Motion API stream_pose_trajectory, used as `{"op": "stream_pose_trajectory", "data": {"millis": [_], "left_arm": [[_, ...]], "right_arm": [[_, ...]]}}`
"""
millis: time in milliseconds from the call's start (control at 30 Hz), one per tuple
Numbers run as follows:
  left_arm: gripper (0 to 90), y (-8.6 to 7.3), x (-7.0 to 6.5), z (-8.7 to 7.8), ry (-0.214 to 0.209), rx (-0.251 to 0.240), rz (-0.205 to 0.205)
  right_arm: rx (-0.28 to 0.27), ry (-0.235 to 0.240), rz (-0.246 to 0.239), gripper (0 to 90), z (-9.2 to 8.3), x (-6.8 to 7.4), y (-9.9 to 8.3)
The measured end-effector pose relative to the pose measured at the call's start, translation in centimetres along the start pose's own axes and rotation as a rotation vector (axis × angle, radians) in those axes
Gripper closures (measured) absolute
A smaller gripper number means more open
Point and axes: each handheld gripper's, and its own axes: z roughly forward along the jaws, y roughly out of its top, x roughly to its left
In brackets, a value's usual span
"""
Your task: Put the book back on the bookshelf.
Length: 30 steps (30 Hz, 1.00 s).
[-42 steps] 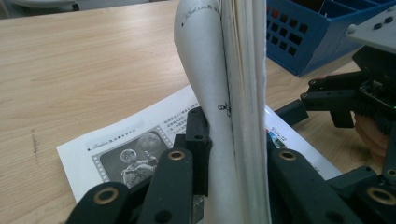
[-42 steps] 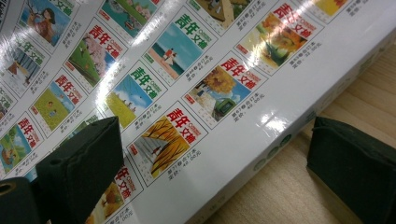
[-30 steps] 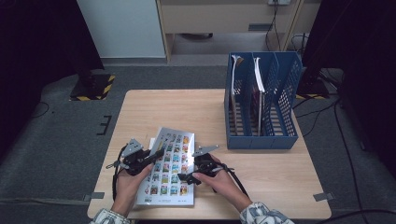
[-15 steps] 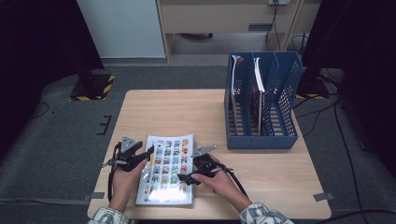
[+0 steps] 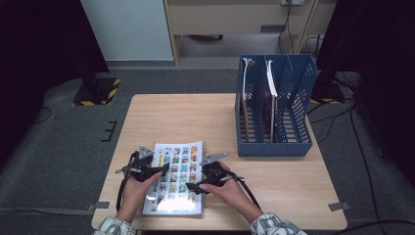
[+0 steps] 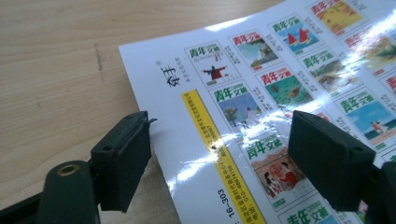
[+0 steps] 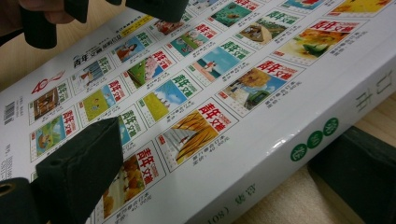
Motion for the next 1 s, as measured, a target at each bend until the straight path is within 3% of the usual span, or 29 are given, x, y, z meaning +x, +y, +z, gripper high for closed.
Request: {"op": "stream_pose_trajectory", "data": {"millis": [133, 200, 267, 333, 533, 900, 1000], "left_arm": [[18.5, -0.4, 0.3, 0.2, -0.020, -0.015, -0.022], [18.5, -0.5, 0.6, 0.5, -0.056, -0.048, -0.013], [18.6, -0.6, 0.8, 0.6, -0.069, -0.051, -0.021], [18.5, -0.6, 0.7, 0.6, -0.065, -0.050, -0.019], [18.4, -0.7, 0.6, 0.3, -0.048, -0.022, -0.047], [18.5, -0.7, 0.6, 0.4, -0.054, -0.024, -0.046], [18.5, -0.7, 0.6, 0.4, -0.053, -0.025, -0.048]], "right_arm": [[-0.004, 0.011, 0.016, 2.2, 0.1, -0.2, 0.1], [-0.009, 0.020, 0.026, 2.1, 0.1, -0.4, 0.2], [-0.016, 0.039, 0.041, 2.7, 0.2, -0.7, 0.3], [-0.026, 0.051, 0.059, 3.7, 0.3, -1.0, 0.5], [-0.016, 0.045, 0.036, 3.9, 1.1, -1.0, 1.1], [-0.024, 0.111, 0.051, 4.6, 2.3, -1.1, 2.0], [-0.029, 0.107, 0.070, 4.0, 2.5, -1.0, 2.2]]}}
